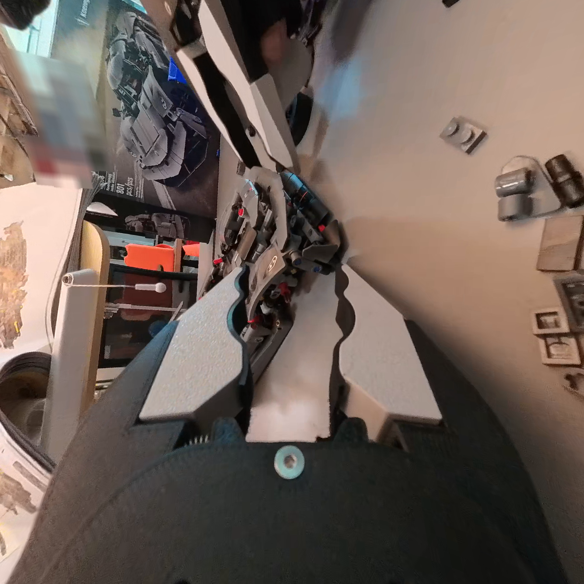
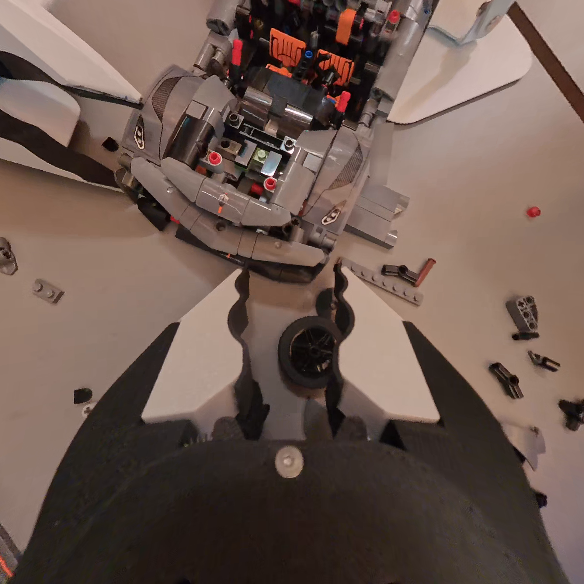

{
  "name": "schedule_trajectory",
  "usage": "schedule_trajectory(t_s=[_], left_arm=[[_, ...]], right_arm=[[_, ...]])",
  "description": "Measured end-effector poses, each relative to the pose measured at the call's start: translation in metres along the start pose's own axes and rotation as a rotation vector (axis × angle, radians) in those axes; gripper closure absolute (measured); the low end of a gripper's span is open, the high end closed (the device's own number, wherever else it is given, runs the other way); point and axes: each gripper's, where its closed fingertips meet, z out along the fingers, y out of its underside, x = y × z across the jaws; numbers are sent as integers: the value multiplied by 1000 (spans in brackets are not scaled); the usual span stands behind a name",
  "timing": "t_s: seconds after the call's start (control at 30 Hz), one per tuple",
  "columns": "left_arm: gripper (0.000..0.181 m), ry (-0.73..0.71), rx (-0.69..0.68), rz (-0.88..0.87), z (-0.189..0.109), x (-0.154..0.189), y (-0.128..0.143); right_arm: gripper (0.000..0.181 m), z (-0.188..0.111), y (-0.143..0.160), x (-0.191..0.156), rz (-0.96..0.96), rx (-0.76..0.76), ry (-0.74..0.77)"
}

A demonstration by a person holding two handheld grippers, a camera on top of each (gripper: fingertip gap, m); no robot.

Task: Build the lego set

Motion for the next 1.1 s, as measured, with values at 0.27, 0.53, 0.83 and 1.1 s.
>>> schedule_trajectory(t_s=[0.27, 0.53, 0.83, 1.1], left_arm=[[133, 12, -37, -42, 6, 1, 5], [133, 21, -54, -50, 3, -2, 12], [132, 93, -123, -119, -19, -2, 20], [144, 213, -239, -232, -24, 19, 25]], right_arm=[[133, 11, 3, -3, -17, -22, -72], [140, 11, 2, -5, -35, -18, -97], [138, 11, 0, -7, -24, -13, -132], [139, 12, -2, -24, -72, -30, -196]])
